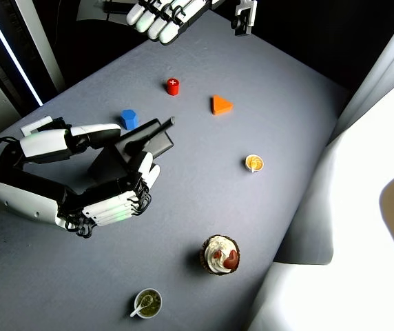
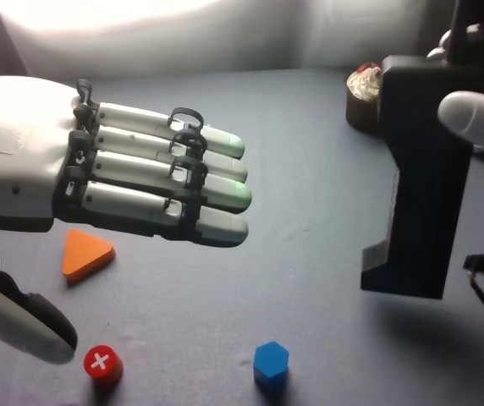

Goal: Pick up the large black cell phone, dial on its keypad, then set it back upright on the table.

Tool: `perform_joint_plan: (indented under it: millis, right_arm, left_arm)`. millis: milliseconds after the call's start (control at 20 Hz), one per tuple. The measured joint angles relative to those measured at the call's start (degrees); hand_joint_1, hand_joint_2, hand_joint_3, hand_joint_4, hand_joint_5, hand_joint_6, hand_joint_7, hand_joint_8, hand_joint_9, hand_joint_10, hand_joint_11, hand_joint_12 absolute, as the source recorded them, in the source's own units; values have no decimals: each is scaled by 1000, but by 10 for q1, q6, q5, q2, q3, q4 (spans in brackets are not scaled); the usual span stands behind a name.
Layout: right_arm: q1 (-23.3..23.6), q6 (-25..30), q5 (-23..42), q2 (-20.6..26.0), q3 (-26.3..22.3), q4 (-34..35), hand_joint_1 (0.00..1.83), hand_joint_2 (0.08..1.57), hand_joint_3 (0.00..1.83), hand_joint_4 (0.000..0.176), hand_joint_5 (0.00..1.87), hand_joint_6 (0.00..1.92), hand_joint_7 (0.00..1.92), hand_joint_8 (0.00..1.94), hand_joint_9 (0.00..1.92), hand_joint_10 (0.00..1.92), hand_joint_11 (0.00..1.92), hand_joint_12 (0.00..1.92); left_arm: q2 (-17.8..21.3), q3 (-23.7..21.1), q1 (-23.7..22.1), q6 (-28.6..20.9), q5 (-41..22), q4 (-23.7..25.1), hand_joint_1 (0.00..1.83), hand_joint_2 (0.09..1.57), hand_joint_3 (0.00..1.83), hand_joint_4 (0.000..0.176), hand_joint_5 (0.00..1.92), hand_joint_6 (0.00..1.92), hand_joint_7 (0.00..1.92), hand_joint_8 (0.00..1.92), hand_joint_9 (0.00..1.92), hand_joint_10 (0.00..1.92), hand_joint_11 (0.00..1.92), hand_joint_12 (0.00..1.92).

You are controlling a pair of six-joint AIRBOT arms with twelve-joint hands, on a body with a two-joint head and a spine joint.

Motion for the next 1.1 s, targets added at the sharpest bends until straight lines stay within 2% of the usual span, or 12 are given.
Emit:
perform_joint_plan:
  millis: [350,450,600,650,750,800,850,900,950,1000,1050,1100]
  right_arm:
    - [23,0,84,10,7,0,1480,1146,0,0,944,815,812,1157,793,1322,822,1658]
    - [29,0,105,14,7,5,1479,1146,0,0,954,834,813,1147,771,1321,826,1637]
    - [36,0,134,16,7,4,1481,1144,0,0,923,876,799,1178,821,1252,837,1619]
    - [37,0,142,17,7,2,1481,1139,0,0,946,839,796,1185,828,1239,844,1604]
    - [37,0,165,24,7,-24,1485,1127,0,0,958,835,822,1155,853,1190,863,1566]
    - [37,0,177,25,7,-37,1485,1127,0,0,961,821,829,1147,857,1191,859,1577]
    - [37,0,189,26,4,-50,1486,1120,0,0,970,801,846,1115,871,1174,879,1554]
    - [38,0,193,28,-2,-54,1485,1126,2,0,955,826,827,1144,857,1195,859,1575]
    - [44,-6,194,28,-8,-59,1477,1181,2,0,821,1015,721,1265,749,1316,744,1651]
    - [47,-15,196,28,-11,-63,1476,1192,1,0,793,1049,703,1302,725,1339,723,1662]
    - [50,-18,201,28,-15,-61,1485,1140,0,0,944,817,828,1154,833,1223,837,1597]
    - [50,-21,204,27,-16,-61,1486,1124,0,0,979,760,857,1109,856,1208,853,1596]
  left_arm:
    - [0,3,-1,-7,-2,-3,11,1206,1,0,135,7,99,6,63,6,57,41]
    - [-7,19,2,-18,0,-23,0,1204,0,0,129,2,108,4,71,5,55,47]
    - [-9,19,1,-26,15,-45,0,1215,3,0,86,4,73,6,44,8,49,55]
    - [-13,23,2,-26,18,-43,0,1206,1,0,143,11,151,8,132,5,9,343]
    - [-12,24,2,-41,34,-43,0,1209,1,0,129,4,142,1,125,2,0,331]
    - [-12,24,4,-42,37,-52,23,1212,1,0,134,3,142,1,121,0,0,279]
    - [-12,24,8,-39,37,-63,127,1212,0,0,136,2,143,1,111,1,0,172]
    - [-12,24,15,-38,38,-79,238,1209,0,0,164,4,182,4,140,5,0,225]
    - [-12,23,24,-35,41,-90,252,1234,9,0,142,1,180,0,142,4,0,230]
    - [-12,19,31,-31,47,-91,301,1262,0,0,192,0,251,1,210,5,0,457]
    - [-12,18,31,-30,54,-85,391,1273,0,0,207,1,303,4,270,11,0,712]
    - [-12,18,31,-27,57,-84,409,1308,5,0,230,4,355,9,328,19,0,882]
